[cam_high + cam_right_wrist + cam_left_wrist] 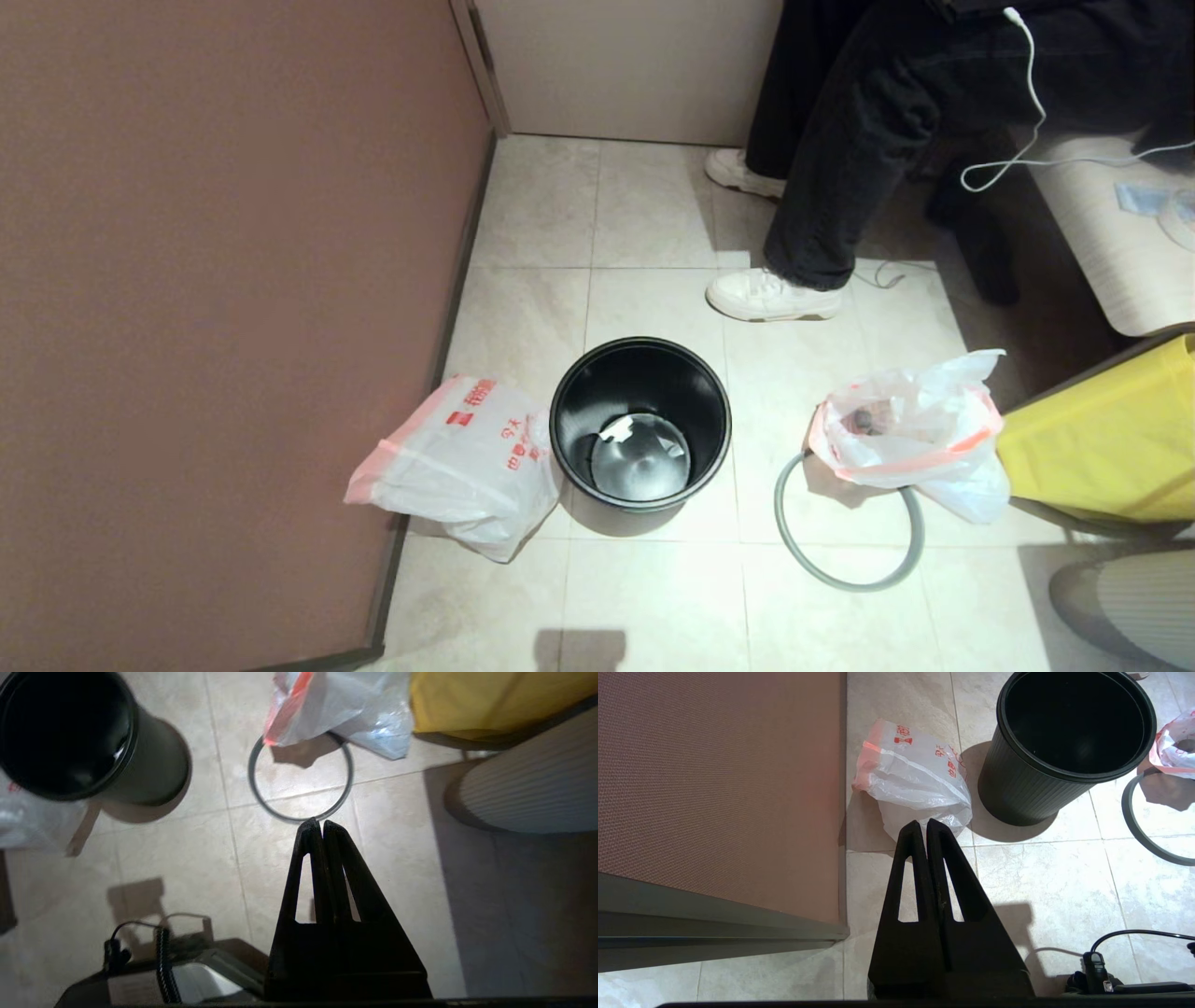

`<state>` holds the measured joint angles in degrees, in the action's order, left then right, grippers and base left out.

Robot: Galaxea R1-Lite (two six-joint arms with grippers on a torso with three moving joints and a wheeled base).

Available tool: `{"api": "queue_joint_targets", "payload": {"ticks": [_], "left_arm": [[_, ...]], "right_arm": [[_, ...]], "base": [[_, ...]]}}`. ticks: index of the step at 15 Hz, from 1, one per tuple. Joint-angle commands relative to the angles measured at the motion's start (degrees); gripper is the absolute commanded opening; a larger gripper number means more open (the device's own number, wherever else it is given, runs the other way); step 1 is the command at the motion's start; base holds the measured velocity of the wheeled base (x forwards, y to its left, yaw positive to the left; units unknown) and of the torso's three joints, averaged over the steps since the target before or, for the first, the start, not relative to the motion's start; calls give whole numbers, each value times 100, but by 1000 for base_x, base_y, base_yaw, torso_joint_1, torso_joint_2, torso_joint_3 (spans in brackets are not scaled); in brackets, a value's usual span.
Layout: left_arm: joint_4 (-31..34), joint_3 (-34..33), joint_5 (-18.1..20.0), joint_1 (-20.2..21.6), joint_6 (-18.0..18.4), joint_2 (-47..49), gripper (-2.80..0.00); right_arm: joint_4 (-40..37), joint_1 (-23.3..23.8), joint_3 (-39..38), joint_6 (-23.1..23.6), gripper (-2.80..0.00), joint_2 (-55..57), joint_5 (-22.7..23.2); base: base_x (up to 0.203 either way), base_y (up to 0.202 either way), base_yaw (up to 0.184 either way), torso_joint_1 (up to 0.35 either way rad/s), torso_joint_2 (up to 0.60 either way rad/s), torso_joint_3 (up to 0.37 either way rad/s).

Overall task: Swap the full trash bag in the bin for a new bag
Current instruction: Pick up a new trash bag

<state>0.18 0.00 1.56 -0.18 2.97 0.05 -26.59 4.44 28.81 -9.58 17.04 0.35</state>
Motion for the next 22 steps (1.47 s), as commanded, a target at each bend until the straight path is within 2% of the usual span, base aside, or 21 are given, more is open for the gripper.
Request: {"api": "queue_joint_targets", "payload": {"ticks": [1,3,5,9,10,11,14,15,18,22], "left_arm": [[-1,0,2,1,1,4,-280],[-1,0,2,1,1,4,-280],[-1,0,2,1,1,4,-280],[5,0,2,1,1,4,-280],[-1,0,2,1,1,4,-280],[-1,0,2,1,1,4,-280],[-1,0,2,1,1,4,-280],[-1,0,2,1,1,4,-280],[-1,0,2,1,1,4,-280],[5,0,8,1,32,4,-280]], "right_arm": [[-8,9,-289,104,-280,-61,244],[163,-112,-752,434,-280,-135,334],[359,-459,-1104,644,-280,-404,315],[423,-456,-1720,824,-280,-1569,293],[585,-450,-1974,887,-280,-1700,128],[1019,-446,-2167,936,-280,-1704,-31],[2540,-444,-2817,1231,-280,-1704,-79],[2720,-444,-2881,1318,-280,-1704,-71],[2738,-448,-2881,883,-280,-1697,-102],[2738,-447,-2881,870,-280,-1700,-114]], "base": [[0,0,0,0,0,0],[0,0,0,0,0,0],[0,0,0,0,0,0],[0,0,0,0,0,0],[0,0,0,0,0,0],[0,0,0,0,0,0],[0,0,0,0,0,0],[0,0,0,0,0,0],[0,0,0,0,0,0],[0,0,0,0,0,0]]}}
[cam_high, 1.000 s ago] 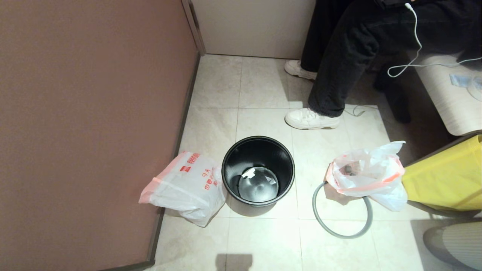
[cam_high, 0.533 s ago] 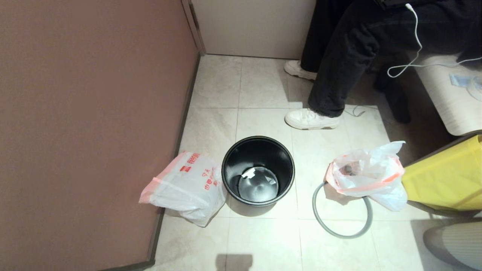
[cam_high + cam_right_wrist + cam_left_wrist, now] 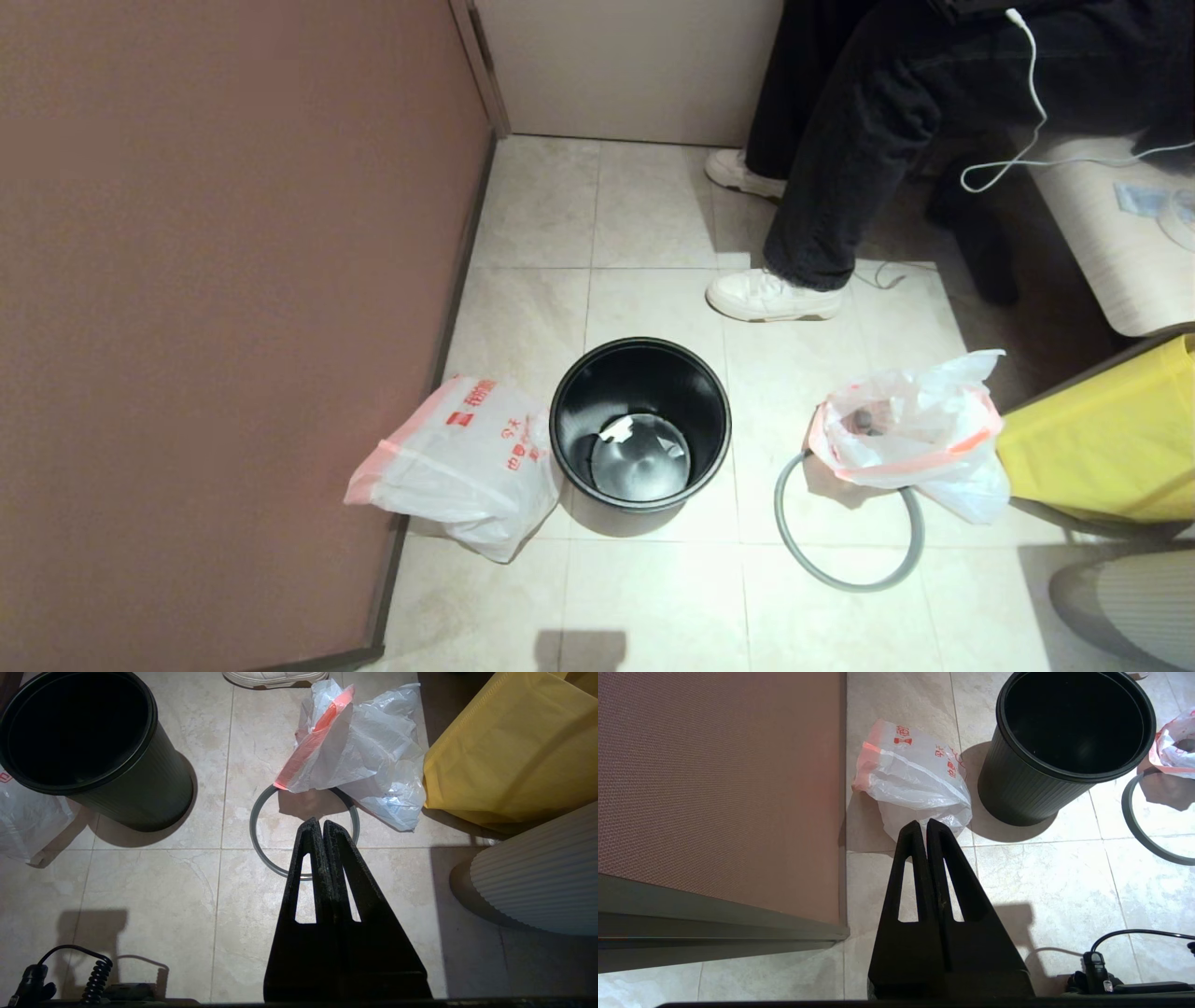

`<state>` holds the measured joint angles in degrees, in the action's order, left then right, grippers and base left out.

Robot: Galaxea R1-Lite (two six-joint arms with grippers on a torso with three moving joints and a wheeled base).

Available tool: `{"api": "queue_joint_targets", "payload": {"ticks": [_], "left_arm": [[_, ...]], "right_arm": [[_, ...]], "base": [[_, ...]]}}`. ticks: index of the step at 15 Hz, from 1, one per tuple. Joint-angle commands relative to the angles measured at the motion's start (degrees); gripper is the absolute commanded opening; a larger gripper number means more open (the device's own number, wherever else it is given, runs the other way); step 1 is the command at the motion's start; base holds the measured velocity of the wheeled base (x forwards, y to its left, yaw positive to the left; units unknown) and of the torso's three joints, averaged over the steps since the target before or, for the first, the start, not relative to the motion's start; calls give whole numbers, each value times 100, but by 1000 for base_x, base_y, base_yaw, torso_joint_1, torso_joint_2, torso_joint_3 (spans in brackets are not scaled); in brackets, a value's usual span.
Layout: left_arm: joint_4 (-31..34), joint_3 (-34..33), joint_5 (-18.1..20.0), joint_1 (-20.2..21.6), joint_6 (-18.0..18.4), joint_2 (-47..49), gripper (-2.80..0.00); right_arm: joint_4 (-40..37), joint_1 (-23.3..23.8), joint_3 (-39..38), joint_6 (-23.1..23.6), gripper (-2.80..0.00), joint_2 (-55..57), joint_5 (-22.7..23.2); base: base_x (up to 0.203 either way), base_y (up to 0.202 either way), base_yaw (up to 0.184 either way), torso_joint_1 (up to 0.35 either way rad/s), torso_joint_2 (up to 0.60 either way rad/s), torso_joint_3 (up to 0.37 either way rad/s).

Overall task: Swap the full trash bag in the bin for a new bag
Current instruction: Pick up a new trash bag

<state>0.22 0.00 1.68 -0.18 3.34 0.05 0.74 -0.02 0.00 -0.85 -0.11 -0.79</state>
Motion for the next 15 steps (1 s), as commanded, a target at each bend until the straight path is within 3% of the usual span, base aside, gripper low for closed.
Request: {"api": "queue_joint_targets", "payload": {"ticks": [1,6,10,12,15], "left_arm": [[13,0,15,1,54,4,-280],[-99,0,-111,1,116,4,-280],[-791,360,-67,-1,603,89,-280],[-640,765,4,6,873,725,-280],[-530,1475,53,29,1187,2723,-280]], "right_arm": [[5,-6,0,-3,-280,13,0],[5,-6,0,-3,-280,14,0],[5,2,0,-3,-280,20,0],[5,-6,0,-3,-280,20,0],[5,-4,0,-3,-280,18,0]], "base": [[0,0,0,0,0,0],[0,0,0,0,0,0],[0,0,0,0,0,0],[0,0,0,0,0,0],[0,0,0,0,0,0]]}}
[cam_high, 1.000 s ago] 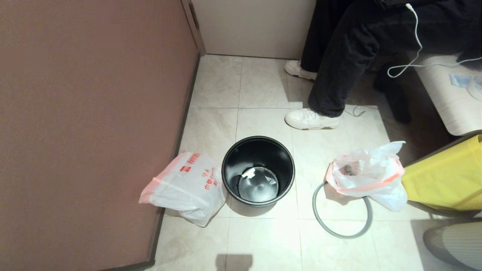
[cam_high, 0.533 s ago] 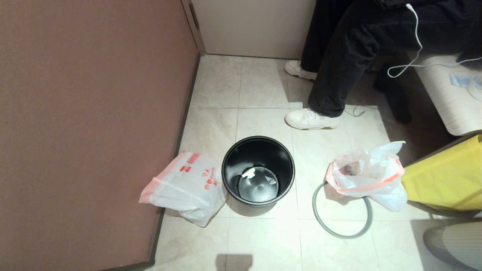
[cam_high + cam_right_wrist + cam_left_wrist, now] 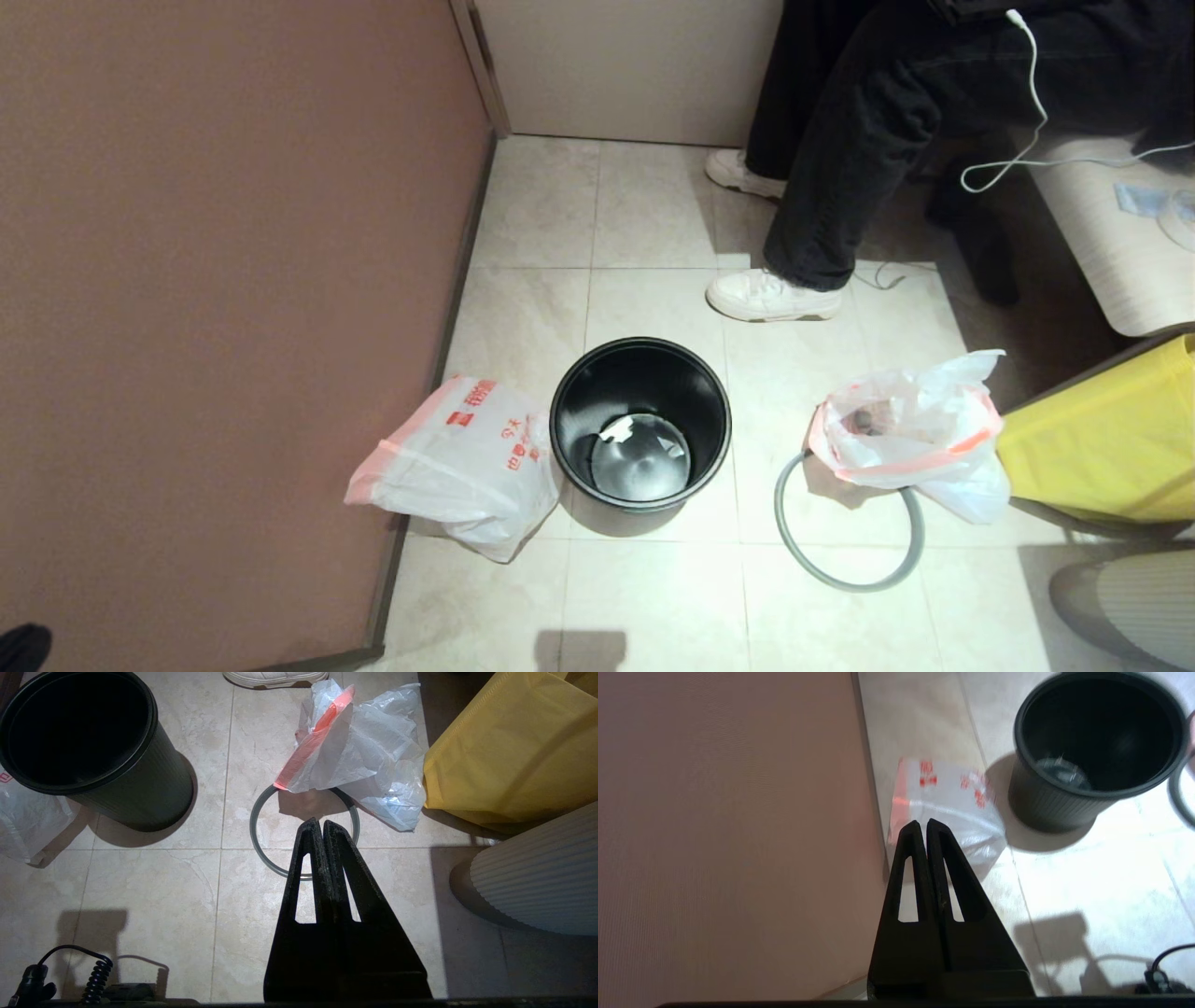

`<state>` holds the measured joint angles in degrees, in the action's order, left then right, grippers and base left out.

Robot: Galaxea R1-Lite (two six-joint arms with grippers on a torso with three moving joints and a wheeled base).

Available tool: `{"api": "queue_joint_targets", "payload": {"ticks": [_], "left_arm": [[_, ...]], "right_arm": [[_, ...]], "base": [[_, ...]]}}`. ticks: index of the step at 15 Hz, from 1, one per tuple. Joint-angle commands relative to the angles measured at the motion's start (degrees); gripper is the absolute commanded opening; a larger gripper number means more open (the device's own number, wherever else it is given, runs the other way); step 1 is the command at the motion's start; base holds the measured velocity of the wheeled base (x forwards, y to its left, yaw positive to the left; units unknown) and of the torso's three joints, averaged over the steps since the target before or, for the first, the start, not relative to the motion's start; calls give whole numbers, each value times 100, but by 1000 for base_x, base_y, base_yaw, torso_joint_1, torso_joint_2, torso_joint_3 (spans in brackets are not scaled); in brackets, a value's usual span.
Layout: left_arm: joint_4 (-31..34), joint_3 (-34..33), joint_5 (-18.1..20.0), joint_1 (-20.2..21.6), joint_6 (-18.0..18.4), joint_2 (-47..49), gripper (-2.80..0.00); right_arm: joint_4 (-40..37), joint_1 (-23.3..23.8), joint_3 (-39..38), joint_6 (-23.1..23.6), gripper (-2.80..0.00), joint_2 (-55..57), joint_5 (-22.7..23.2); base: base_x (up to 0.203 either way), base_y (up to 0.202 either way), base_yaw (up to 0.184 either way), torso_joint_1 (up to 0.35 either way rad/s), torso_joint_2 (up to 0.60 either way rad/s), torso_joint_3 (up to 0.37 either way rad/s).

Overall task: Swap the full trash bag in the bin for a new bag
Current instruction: Pick up a new trash bag

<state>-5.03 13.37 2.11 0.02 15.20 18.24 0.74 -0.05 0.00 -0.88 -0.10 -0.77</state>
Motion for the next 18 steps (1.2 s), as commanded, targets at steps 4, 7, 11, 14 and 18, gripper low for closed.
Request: {"api": "queue_joint_targets", "payload": {"ticks": [4,7,11,14,18], "left_arm": [[-3,1562,-690,-218,140,4125,-280],[-85,2430,-2159,-914,-142,6247,-280],[-360,3264,-3641,-1539,-591,8241,-280],[-720,3968,-4537,-1648,-605,9473,-280],[-841,4876,-5634,-1436,-410,10141,-280]], "right_arm": [[5,5,0,0,-280,11,-2],[5,-1,0,0,-280,16,-2],[5,3,0,0,-280,18,-2],[5,0,0,0,-280,15,-2],[5,5,0,0,-280,18,-2]], "base": [[0,0,0,0,0,0],[0,0,0,0,0,0],[0,0,0,0,0,0],[0,0,0,0,0,0],[0,0,0,0,0,0]]}}
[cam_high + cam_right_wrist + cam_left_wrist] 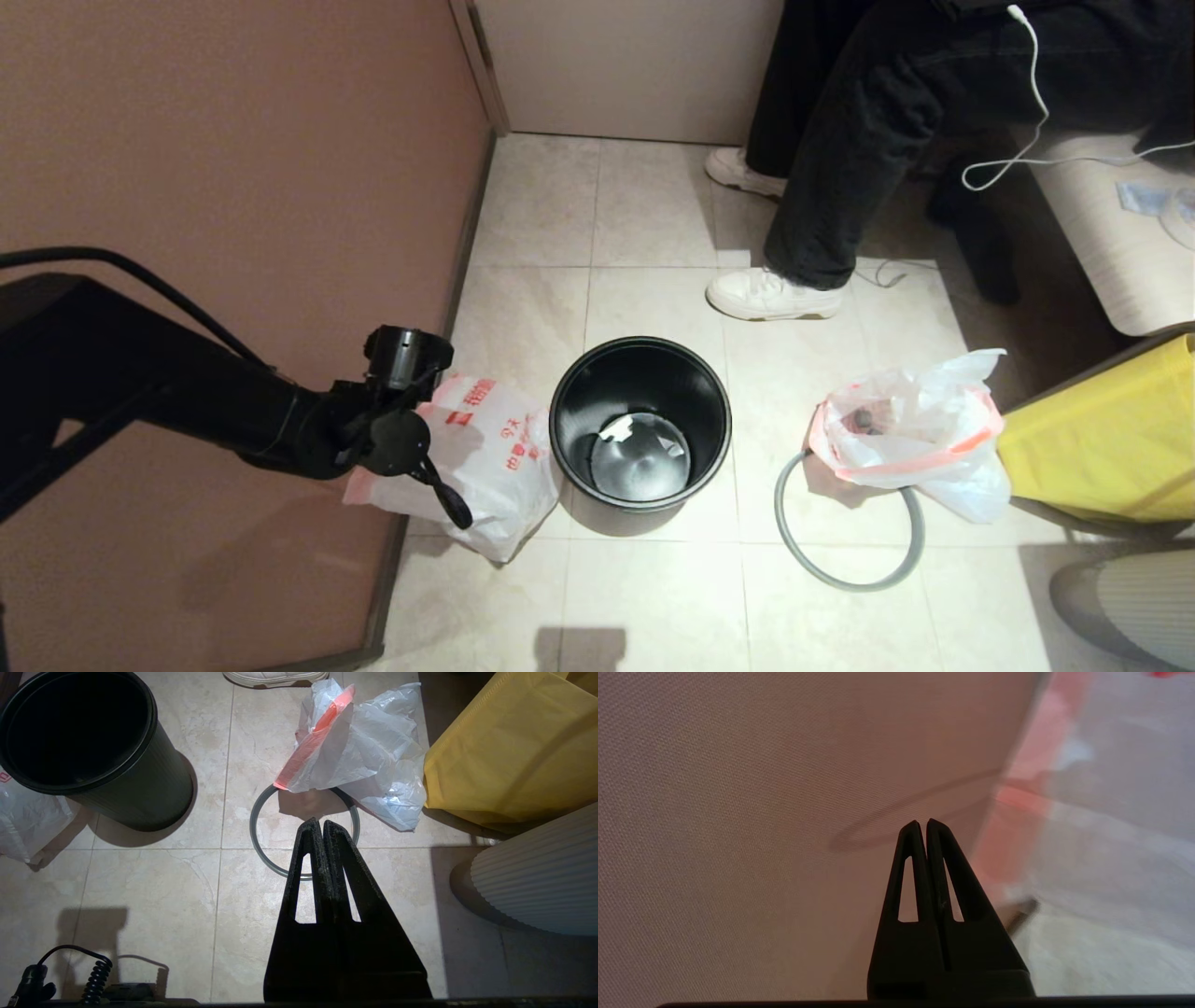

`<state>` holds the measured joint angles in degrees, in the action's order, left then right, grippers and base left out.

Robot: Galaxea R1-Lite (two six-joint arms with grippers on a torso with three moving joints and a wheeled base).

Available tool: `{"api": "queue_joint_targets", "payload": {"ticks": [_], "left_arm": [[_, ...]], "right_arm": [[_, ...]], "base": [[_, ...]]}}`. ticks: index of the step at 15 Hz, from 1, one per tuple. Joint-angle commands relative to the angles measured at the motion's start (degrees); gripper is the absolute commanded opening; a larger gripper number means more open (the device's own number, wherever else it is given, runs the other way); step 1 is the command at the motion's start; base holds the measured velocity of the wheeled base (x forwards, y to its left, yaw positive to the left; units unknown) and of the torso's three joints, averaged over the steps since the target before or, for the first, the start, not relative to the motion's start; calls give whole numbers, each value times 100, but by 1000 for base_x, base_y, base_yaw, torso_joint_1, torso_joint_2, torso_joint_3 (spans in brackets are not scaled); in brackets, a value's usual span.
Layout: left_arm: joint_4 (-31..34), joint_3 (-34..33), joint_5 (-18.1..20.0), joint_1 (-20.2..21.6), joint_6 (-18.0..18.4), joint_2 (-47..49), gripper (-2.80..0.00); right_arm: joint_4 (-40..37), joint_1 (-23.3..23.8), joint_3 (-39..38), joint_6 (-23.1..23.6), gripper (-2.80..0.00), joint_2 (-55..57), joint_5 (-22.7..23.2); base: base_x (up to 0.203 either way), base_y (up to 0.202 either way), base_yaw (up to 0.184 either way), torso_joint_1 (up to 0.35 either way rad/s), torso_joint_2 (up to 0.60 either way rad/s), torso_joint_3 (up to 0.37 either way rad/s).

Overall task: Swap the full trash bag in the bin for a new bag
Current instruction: Pick up a new trash bag

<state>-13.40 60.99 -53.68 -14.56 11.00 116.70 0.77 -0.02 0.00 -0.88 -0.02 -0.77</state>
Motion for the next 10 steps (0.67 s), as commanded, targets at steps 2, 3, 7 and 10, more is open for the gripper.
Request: {"api": "queue_joint_targets", "payload": {"ticks": [2,3,7,10], "left_arm": [[1,316,-172,63,8,649,-280],[-7,410,-209,80,2,809,-280],[-299,858,-686,162,-201,1398,-280],[-286,789,-894,164,-212,1479,-280]], "right_arm": [[2,-1,0,0,-280,2,-2],[2,-1,0,0,-280,10,-2],[2,-1,0,0,-280,11,-2],[2,1,0,0,-280,11,-2]], "base": [[0,0,0,0,0,0],[0,0,0,0,0,0],[0,0,0,0,0,0],[0,0,0,0,0,0]]}}
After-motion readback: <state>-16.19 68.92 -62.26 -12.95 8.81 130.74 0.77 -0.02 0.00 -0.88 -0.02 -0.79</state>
